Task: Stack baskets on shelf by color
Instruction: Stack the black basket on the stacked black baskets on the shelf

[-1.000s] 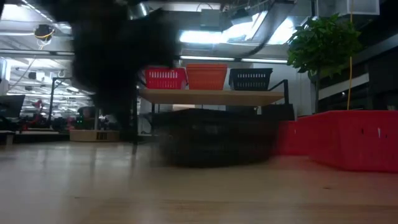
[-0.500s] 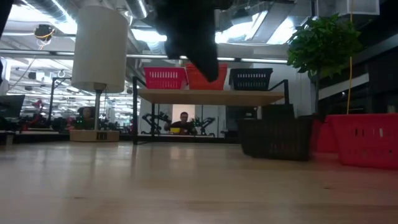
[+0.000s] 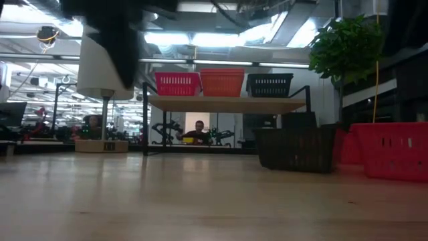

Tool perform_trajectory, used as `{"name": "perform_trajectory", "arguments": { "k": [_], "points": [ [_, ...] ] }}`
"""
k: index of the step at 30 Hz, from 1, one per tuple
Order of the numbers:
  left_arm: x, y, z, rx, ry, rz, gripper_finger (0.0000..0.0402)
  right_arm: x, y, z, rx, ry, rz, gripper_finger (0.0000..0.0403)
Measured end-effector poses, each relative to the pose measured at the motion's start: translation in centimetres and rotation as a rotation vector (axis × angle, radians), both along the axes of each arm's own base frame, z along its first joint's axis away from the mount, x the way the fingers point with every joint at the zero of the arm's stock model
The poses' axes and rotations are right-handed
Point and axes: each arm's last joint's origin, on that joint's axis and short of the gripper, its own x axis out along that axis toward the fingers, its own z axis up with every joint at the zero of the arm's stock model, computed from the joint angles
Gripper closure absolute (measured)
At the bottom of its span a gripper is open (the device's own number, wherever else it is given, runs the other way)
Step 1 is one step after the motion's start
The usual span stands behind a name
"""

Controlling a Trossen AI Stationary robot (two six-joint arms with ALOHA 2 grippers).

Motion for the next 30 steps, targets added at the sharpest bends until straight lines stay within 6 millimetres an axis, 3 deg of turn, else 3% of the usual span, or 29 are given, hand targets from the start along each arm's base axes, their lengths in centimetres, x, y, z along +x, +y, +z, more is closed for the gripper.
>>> {"name": "perform_trajectory", "arguments": {
  "k": [6,10,14,22,30],
  "points": [
    [-4.7,0.3,1.9,0.024,-0.051,0.048,0.0358,1.5,-1.2,-0.4,-0.012,0.015,-0.006,0.0257],
    [-8.0,1.4,1.8,-0.006,-0.157,0.065,0.0358,2.7,-2.2,-0.3,0.01,-0.018,-0.025,0.0257],
    [-10.2,2.8,0.3,-0.085,-0.322,0.027,0.0358,4.3,-3.5,-0.2,0.058,-0.055,-0.077,0.0257],
    [-11.3,4.4,-2.7,-0.23,-0.688,-0.201,0.0358,6.6,-6.3,-1.5,0.05,-0.047,-0.201,0.0257],
    [-11.2,5.5,-3.1,-0.203,-0.727,-0.196,0.0358,8.1,-7.2,-4.0,0.027,0.002,-0.245,0.0257]
  ]
}}
